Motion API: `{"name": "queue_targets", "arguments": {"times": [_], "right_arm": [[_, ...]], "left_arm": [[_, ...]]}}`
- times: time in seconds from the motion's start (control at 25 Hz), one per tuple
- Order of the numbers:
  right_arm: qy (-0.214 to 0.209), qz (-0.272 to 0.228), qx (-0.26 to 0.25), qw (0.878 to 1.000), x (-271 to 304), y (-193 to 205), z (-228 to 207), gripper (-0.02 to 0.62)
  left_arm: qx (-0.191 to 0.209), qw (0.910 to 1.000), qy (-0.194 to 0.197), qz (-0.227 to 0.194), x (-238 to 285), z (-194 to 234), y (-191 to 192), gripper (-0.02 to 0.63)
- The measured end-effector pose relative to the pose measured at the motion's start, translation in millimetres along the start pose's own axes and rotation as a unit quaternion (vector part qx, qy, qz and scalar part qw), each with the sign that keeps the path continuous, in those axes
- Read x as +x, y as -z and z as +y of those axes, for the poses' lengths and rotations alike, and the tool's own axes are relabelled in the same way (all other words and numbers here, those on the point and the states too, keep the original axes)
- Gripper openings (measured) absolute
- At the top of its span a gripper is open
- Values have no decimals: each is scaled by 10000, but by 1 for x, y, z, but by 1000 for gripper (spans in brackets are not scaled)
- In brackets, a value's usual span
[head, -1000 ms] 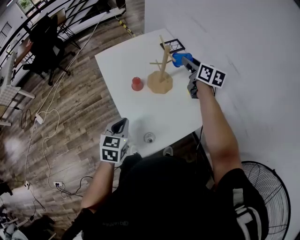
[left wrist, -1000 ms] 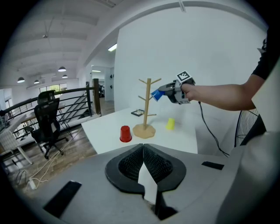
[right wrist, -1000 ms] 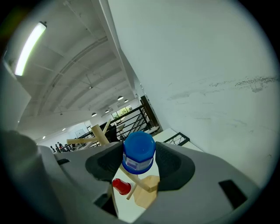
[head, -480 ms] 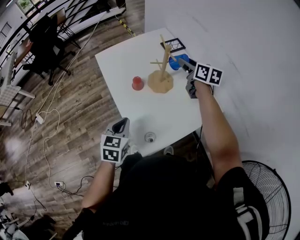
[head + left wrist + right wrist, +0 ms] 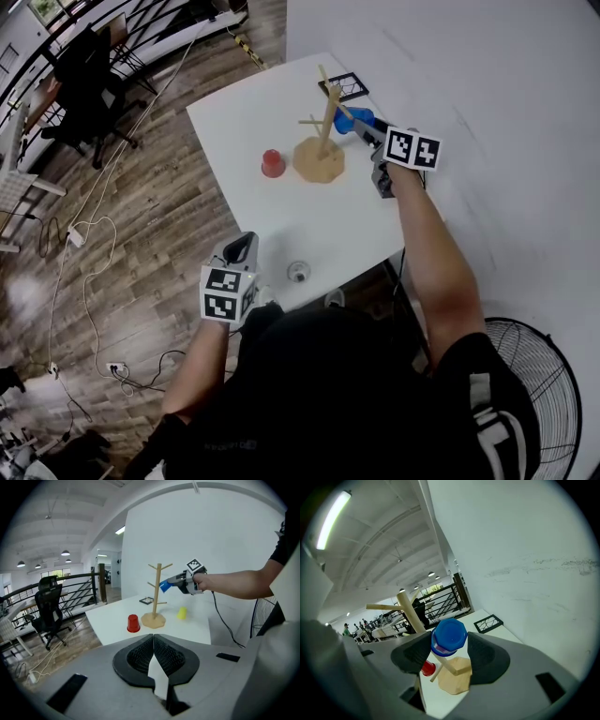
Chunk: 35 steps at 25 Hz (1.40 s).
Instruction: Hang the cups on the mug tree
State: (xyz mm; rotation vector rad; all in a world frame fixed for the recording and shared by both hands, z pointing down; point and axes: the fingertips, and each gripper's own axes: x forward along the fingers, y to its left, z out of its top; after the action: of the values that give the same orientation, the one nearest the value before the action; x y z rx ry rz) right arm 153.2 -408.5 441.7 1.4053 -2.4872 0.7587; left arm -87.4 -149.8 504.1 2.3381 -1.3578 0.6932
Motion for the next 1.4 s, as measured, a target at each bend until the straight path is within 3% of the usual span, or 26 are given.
{"name": "queue_targets", "arguments": {"times": [0.48, 0.72, 1.4], "right_arm": [[373, -43, -1353, 9901, -30, 12, 6, 225], [539, -130, -1750, 9830, -56, 32, 9, 209], [1626, 974, -1814, 9650, -69, 139, -99, 207]], "left_arm": [[79, 9999, 133, -6, 9, -2, -3, 15], [126, 9997, 205, 8, 13, -6, -6, 15], [174, 9993, 262, 198, 18, -18, -4, 15]]}}
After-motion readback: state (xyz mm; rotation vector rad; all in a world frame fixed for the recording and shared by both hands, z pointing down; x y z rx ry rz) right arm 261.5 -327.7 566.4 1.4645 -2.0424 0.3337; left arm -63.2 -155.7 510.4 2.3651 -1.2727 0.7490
